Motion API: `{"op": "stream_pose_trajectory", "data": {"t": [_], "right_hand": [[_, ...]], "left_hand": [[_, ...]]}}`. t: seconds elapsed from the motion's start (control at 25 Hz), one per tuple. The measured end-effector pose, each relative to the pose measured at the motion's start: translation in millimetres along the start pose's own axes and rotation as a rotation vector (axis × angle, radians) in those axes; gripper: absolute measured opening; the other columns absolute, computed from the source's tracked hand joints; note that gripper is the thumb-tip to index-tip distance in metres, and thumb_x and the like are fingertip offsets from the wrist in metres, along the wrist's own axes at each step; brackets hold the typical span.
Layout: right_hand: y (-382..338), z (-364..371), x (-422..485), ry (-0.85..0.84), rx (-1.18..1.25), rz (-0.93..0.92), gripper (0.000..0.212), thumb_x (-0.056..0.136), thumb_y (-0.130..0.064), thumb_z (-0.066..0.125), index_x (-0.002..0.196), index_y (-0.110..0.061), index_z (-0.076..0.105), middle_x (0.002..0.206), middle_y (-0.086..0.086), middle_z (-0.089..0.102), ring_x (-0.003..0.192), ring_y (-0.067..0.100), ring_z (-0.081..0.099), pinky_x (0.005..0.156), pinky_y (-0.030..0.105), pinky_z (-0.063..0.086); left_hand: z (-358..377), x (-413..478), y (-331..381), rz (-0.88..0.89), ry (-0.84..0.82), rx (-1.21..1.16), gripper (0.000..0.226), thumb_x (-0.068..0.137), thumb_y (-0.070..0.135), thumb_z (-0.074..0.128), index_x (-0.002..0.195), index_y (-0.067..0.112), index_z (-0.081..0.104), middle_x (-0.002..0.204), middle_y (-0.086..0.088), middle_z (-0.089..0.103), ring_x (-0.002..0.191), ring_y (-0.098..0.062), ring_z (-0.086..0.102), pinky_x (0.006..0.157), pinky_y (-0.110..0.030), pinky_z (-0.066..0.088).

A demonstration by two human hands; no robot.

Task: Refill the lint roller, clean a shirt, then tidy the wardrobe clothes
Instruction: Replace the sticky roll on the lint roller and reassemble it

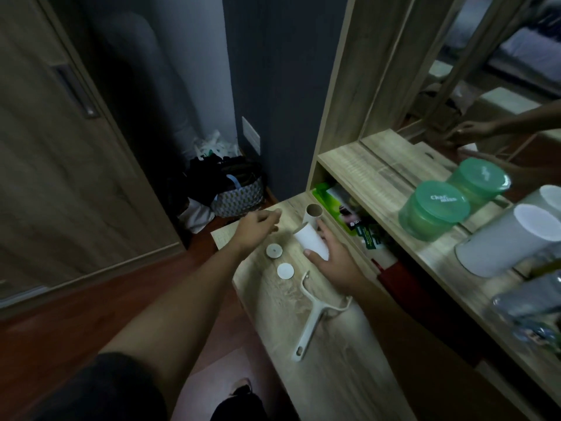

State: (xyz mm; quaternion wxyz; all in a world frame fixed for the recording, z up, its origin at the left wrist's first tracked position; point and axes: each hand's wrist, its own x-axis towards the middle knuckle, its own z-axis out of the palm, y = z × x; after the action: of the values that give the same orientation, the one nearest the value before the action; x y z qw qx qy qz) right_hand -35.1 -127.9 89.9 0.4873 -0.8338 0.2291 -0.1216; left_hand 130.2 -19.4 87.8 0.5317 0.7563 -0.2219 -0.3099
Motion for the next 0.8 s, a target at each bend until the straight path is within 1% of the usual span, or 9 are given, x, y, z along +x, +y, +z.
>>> {"op": "stream_pose_trajectory", "data": {"t": [0.12,0.2,0.28,0.36,0.44,0.52,0.6,0.68,0.8], "right_hand": [[-27.8,8.4,19.5,-0.029,-0.003,0.020,0.069,0.083,-0.016,0.069,0.140,-0.010,0.029,0.123,0.002,0.049,0.113,0.016,0.051,0.081,0.011,0.039],[-45.3,16.7,38.7,-0.034,-0.035,-0.003,0.058,0.082,-0.019,0.070,0.129,-0.009,0.038,0.117,0.000,0.050,0.112,0.017,0.052,0.077,0.011,0.039],[-61.7,28.6,57.7,-0.042,-0.090,-0.036,0.051,0.082,-0.026,0.070,0.123,-0.013,0.042,0.111,-0.006,0.050,0.103,0.011,0.052,0.071,0.007,0.037],[-74.5,46.9,82.0,-0.047,-0.117,-0.072,0.048,0.083,-0.030,0.069,0.121,-0.015,0.043,0.110,-0.006,0.052,0.099,0.009,0.052,0.071,0.010,0.040],[-85.3,73.8,117.7,-0.053,-0.118,-0.078,0.047,0.084,-0.032,0.067,0.121,-0.017,0.043,0.113,-0.004,0.054,0.101,0.013,0.055,0.076,0.023,0.048],[-95.6,108.2,159.8,-0.049,-0.120,-0.055,0.045,0.085,-0.034,0.065,0.122,-0.020,0.043,0.117,-0.001,0.056,0.101,0.017,0.057,0.081,0.035,0.051],[-100.9,148.0,201.5,0.010,-0.121,-0.034,0.045,0.086,-0.036,0.062,0.124,-0.021,0.043,0.119,0.001,0.057,0.101,0.018,0.058,0.082,0.038,0.050],[-102.5,193.0,244.9,0.050,-0.116,-0.003,0.045,0.089,-0.036,0.060,0.127,-0.018,0.043,0.119,0.004,0.058,0.103,0.020,0.058,0.082,0.037,0.049],[-95.5,253.3,297.8,0.106,-0.093,0.153,0.055,0.087,-0.047,0.056,0.132,-0.016,0.044,0.124,0.006,0.058,0.111,0.022,0.057,0.090,0.036,0.047]], "left_hand": [[-16.8,-10.7,26.6,0.027,-0.138,-0.115,0.025,0.089,0.039,0.059,0.092,0.017,0.069,0.095,-0.002,0.069,0.082,-0.006,0.067,0.079,-0.021,0.054],[-33.4,-8.7,35.6,0.060,-0.171,-0.118,0.019,0.088,0.032,0.063,0.098,0.017,0.069,0.092,0.002,0.070,0.080,-0.002,0.066,0.074,-0.019,0.054],[-53.5,0.9,38.7,0.071,-0.172,-0.158,0.017,0.087,0.024,0.065,0.100,0.015,0.069,0.095,-0.003,0.070,0.084,-0.007,0.067,0.075,-0.022,0.055],[-80.0,19.3,35.1,0.065,-0.154,-0.190,0.013,0.086,0.021,0.067,0.097,0.015,0.069,0.098,-0.011,0.069,0.088,-0.018,0.068,0.079,-0.033,0.057],[-115.3,47.8,27.5,0.044,-0.113,-0.205,0.016,0.085,0.023,0.068,0.098,0.013,0.070,0.099,-0.015,0.069,0.088,-0.024,0.068,0.073,-0.038,0.057],[-156.0,84.6,14.4,0.026,-0.084,-0.198,0.024,0.085,0.025,0.068,0.102,0.009,0.070,0.100,-0.016,0.069,0.090,-0.027,0.068,0.068,-0.034,0.056],[-197.0,129.9,-4.1,0.021,-0.093,-0.174,0.023,0.084,0.027,0.068,0.099,0.010,0.073,0.100,-0.015,0.070,0.097,-0.031,0.066,0.077,-0.037,0.056],[-238.0,178.1,-24.6,-0.029,-0.148,-0.162,0.026,0.077,0.032,0.072,0.094,0.012,0.075,0.100,-0.017,0.071,0.101,-0.036,0.065,0.089,-0.048,0.053],[-283.5,237.1,-58.3,-0.079,-0.250,-0.072,0.036,0.066,0.044,0.071,0.089,0.017,0.077,0.100,-0.017,0.071,0.100,-0.036,0.065,0.092,-0.054,0.050]]}}
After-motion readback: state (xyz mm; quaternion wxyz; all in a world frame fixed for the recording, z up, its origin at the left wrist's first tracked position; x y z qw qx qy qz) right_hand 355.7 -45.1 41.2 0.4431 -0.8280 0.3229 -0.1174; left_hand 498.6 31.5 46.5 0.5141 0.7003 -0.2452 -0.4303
